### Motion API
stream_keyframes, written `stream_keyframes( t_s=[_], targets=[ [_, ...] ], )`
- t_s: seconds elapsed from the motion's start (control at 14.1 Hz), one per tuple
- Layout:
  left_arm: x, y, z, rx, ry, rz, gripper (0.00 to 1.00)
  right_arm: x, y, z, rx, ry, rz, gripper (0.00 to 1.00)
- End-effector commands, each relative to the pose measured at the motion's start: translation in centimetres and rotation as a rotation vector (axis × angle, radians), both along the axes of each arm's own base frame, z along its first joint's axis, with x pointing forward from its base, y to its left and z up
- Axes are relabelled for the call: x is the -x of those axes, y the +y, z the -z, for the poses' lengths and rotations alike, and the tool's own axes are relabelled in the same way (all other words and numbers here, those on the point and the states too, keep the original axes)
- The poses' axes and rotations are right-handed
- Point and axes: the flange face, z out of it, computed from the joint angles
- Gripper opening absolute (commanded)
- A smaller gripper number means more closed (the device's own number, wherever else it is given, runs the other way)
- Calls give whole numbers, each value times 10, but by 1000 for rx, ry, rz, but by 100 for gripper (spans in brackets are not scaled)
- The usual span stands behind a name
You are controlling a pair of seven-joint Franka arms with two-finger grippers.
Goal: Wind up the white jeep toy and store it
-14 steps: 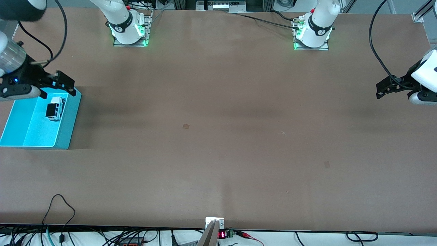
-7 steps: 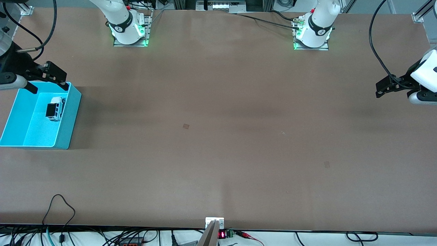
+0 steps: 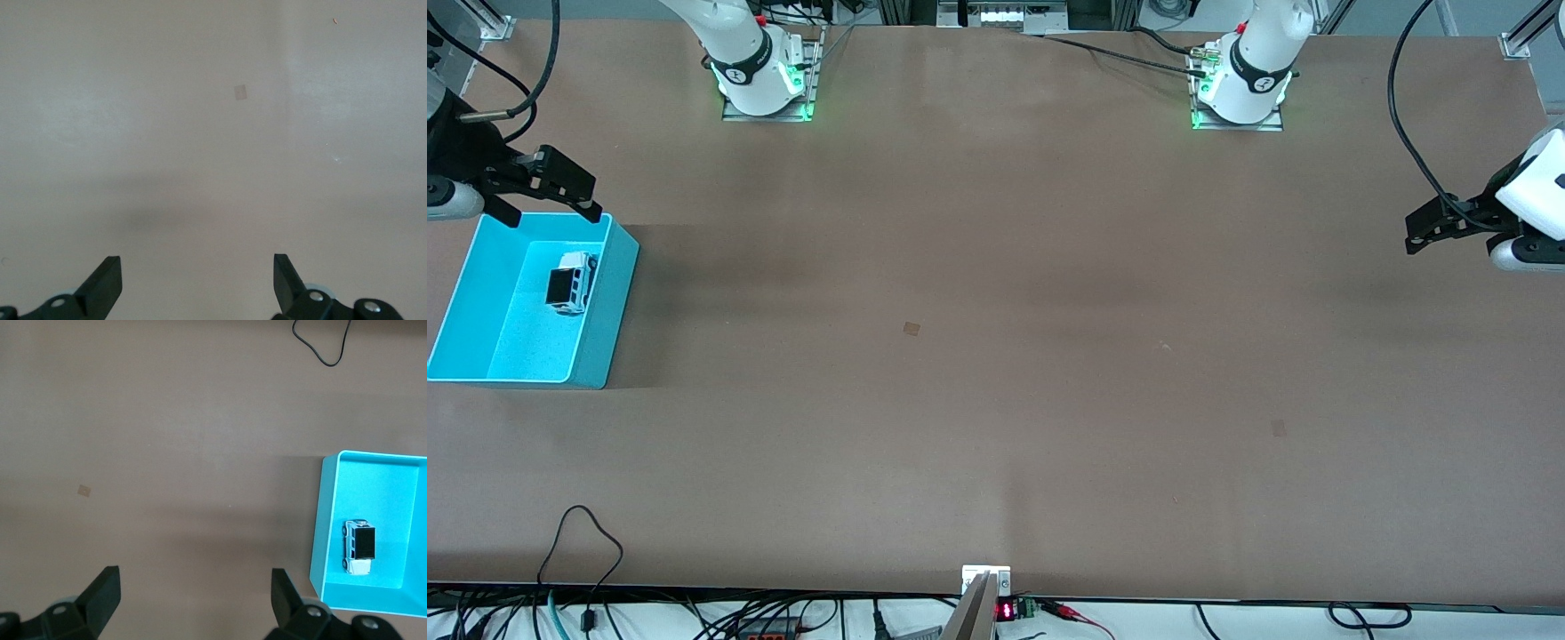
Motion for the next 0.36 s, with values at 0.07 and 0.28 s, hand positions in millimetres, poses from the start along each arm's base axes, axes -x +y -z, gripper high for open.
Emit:
stream_keyframes(
  t_s=[0.07,0.28],
  targets=[
    [-1,1,-5,-18,7,23,100,-1,0,-6,-10,5,-9,100],
    [-1,1,-5,-18,7,23,100,-2,-2,-8,-26,2,-24,100]
  ],
)
